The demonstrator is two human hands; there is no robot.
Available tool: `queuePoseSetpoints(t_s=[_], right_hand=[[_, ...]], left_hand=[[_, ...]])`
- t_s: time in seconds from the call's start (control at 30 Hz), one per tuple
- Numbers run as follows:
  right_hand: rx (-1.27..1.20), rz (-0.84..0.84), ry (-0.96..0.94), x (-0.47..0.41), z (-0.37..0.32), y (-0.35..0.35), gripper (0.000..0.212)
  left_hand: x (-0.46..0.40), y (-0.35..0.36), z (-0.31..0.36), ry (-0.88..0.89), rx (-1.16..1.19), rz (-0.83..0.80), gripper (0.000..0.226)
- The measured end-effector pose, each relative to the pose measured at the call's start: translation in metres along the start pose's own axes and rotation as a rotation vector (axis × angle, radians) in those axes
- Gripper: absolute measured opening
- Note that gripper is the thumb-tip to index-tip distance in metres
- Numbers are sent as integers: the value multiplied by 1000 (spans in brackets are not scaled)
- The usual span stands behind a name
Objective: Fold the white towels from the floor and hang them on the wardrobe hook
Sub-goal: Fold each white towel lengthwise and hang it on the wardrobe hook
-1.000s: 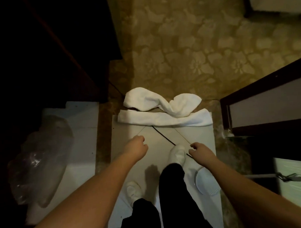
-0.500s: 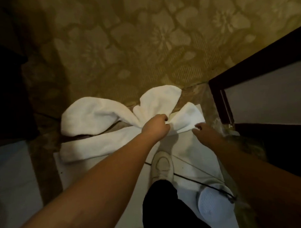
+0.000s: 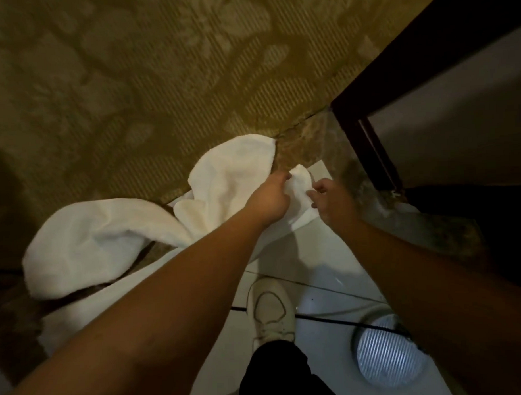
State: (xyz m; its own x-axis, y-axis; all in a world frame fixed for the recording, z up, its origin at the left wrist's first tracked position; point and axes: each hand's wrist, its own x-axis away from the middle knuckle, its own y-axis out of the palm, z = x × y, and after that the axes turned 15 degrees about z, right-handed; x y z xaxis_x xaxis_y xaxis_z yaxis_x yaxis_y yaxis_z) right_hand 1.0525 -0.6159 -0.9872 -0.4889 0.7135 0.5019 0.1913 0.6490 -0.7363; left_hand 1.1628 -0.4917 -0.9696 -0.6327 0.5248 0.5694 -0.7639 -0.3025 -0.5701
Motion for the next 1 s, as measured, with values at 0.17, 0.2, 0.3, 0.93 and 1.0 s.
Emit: queuePoseSetpoints(t_s=[0.17,0.2,0.3,0.93,1.0], right_hand=[[-94,11,-206,55,-23,-32,14],[-114,18,-238,64,-29,-41,12],[-179,70,-319,97,-44,-69,8],[-132,209,-708,385,-229,-268,17],[-133,215,-715,428,-251,-300,19]], left_hand=[[23,-32,25,273,-120,11,51],[29,-41,30,305,-169,16,44],[51,-72,37,345,-268,81,25],[411,-301,127,617,-286,698,33],[459,-328,145,583,-298,706,41]])
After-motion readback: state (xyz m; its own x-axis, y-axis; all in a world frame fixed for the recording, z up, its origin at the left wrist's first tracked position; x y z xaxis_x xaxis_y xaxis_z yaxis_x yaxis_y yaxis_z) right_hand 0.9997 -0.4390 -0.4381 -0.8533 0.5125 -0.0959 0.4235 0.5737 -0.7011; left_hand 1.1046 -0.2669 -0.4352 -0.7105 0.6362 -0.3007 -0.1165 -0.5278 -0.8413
